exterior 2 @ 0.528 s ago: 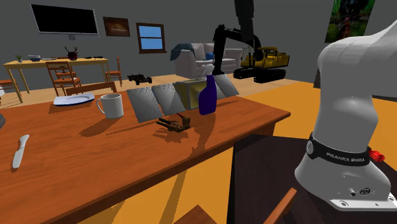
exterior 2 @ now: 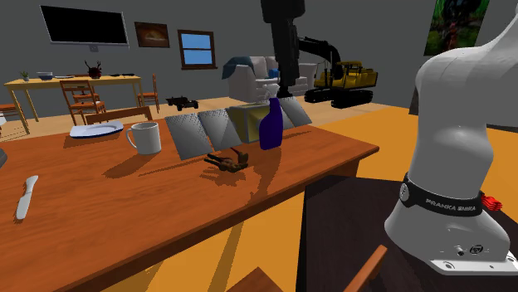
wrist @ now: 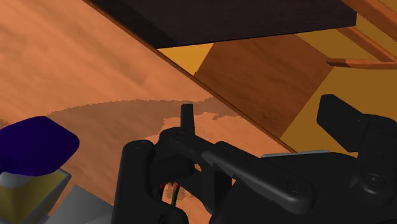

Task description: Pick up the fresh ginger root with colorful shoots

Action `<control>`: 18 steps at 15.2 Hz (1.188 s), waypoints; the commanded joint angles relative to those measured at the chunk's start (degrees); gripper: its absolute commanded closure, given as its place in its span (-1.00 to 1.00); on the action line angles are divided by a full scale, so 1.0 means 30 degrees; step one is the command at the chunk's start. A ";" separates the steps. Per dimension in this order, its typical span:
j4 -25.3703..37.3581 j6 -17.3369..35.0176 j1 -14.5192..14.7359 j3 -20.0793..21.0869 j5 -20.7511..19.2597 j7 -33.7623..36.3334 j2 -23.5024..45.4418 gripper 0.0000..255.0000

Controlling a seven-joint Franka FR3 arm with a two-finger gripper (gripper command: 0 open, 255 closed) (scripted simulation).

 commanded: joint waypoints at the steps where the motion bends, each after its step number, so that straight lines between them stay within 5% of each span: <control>1: -0.0328 0.1668 -0.0188 -0.0146 -0.0269 0.0022 0.0986 -1.00; 18: 0.2675 1.2525 -0.1656 -0.1436 -0.2043 0.0585 1.2246 -1.00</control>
